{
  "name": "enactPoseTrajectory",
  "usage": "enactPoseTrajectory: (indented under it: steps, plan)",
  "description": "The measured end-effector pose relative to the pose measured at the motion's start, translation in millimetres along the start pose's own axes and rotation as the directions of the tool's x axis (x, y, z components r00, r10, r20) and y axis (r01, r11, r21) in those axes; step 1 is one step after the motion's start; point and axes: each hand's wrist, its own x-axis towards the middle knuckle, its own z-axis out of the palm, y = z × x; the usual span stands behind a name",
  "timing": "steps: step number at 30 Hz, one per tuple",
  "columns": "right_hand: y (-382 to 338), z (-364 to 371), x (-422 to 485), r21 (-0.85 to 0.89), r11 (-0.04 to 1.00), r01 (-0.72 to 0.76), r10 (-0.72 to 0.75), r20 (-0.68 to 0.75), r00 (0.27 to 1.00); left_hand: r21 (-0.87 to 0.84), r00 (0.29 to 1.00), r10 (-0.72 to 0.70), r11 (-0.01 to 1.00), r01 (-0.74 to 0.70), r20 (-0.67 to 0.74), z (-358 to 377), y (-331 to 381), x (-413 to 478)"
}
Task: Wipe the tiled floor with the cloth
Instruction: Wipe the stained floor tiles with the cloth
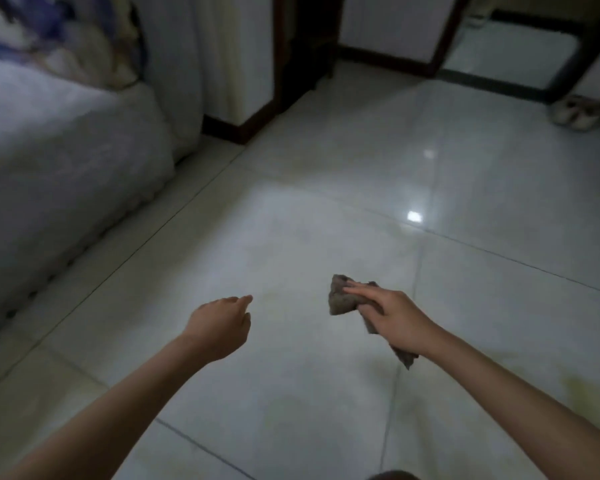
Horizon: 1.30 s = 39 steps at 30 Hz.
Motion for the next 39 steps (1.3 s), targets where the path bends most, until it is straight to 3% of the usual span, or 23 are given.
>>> enactPoseTrajectory:
  steps: [4, 8, 16, 22, 29, 32, 35, 39]
  plan:
    - [33, -75, -65, 0.061, 0.991, -0.122, 0.131, -0.172, 0.976, 0.043, 0.994, 0.104, 0.994, -0.105, 0.023, -36, 77, 18]
    - [58, -129, -128, 0.154, 0.961, -0.232, 0.271, -0.332, 0.904, 0.052, 0.982, 0.178, 0.982, -0.181, 0.067, -60, 153, 28]
    - [76, -217, -226, 0.183, 0.935, -0.305, 0.355, -0.471, 0.808, -0.053, 0.953, 0.283, 0.959, -0.278, 0.111, -92, 268, 36]
    - [107, -239, -296, 0.27, 0.898, -0.348, 0.439, -0.603, 0.666, 0.068, 0.917, 0.383, 0.918, -0.392, 0.115, -99, 333, 52]
    - [196, -193, -401, 0.452, 0.764, -0.461, 0.639, -0.63, 0.441, 0.159, 0.833, 0.497, 0.827, -0.539, 0.243, -20, 448, 100]
    - [241, -185, -424, 0.525, 0.677, -0.516, 0.729, -0.575, 0.372, 0.148, 0.788, 0.521, 0.796, -0.587, 0.328, 23, 499, 131]
    - [291, -201, -413, 0.541, 0.624, -0.564, 0.774, -0.526, 0.351, 0.144, 0.764, 0.542, 0.775, -0.615, 0.349, 64, 538, 171]
    - [385, -237, -360, 0.46, 0.64, -0.616, 0.757, -0.517, 0.401, 0.149, 0.762, 0.541, 0.772, -0.618, 0.357, 125, 580, 235]
